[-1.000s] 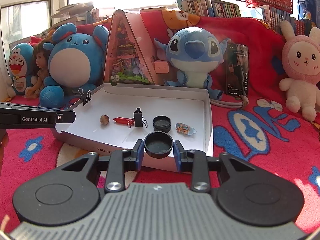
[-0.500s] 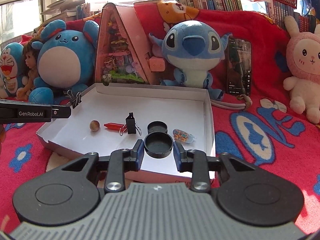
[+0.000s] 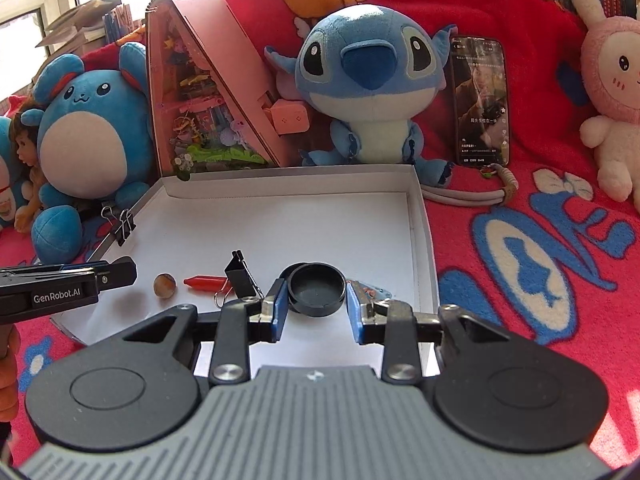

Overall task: Organize rigid objects
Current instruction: 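Carry the disc with the left tool while the right tool carries the lid over the box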

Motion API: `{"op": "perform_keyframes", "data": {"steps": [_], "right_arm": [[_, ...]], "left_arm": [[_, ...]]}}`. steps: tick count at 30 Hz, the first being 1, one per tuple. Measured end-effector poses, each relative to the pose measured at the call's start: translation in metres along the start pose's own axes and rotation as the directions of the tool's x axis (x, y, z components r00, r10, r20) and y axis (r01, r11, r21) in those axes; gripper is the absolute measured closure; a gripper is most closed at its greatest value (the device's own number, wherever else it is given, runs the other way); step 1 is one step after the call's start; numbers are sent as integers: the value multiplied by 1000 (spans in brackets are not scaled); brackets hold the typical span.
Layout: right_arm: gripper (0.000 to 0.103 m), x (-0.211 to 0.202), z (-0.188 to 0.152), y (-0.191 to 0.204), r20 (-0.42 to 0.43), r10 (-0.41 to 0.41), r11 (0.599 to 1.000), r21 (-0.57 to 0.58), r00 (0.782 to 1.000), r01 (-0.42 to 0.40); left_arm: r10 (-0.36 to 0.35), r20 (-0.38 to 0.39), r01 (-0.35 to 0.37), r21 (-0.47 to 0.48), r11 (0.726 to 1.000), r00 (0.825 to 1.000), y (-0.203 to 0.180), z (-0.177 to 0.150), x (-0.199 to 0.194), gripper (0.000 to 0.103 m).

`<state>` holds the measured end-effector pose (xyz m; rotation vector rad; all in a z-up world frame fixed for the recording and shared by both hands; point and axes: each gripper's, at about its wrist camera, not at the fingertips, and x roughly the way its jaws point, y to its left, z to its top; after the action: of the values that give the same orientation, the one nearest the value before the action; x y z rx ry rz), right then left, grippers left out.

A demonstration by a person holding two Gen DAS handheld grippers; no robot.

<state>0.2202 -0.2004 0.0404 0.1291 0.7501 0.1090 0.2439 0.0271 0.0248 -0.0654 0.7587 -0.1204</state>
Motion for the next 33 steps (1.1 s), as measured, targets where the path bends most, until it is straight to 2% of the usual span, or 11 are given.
{"op": "perform_keyframes", "data": {"steps": [17,33], "right_arm": [[67,27,14,6,-72,10,1000,24,997,-8],[66,32,15,10,-84,20,1000,15,996,-19]], "left_arm": [[1,-27,-1,-27,1000,1000,0,3,17,73],[-13,-36,12,-36,999,999,-2,2,21,73]]}}
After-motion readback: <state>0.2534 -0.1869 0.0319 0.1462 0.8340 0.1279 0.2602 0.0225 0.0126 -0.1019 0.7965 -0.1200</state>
